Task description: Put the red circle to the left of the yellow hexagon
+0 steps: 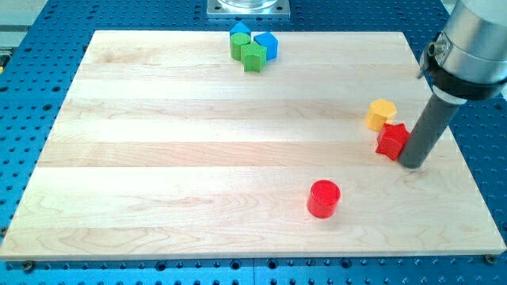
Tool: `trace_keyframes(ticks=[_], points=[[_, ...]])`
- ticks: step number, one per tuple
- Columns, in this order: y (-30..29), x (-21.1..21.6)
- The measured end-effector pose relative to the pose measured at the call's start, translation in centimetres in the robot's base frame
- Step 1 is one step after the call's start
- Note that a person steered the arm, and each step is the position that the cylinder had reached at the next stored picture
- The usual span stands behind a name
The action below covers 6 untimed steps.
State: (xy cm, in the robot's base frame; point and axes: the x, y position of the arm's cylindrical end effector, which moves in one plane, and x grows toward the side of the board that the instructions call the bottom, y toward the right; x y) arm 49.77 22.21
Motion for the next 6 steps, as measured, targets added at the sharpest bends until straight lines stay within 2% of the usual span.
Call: trace_keyframes(ticks=[1, 2, 3, 4, 5, 6], points=[[-5.1, 9.7], [-12.4, 11.1], [-13.2, 4.9], [-12.1, 1.3], [-14.3, -2.2], [-17.2, -3.4]])
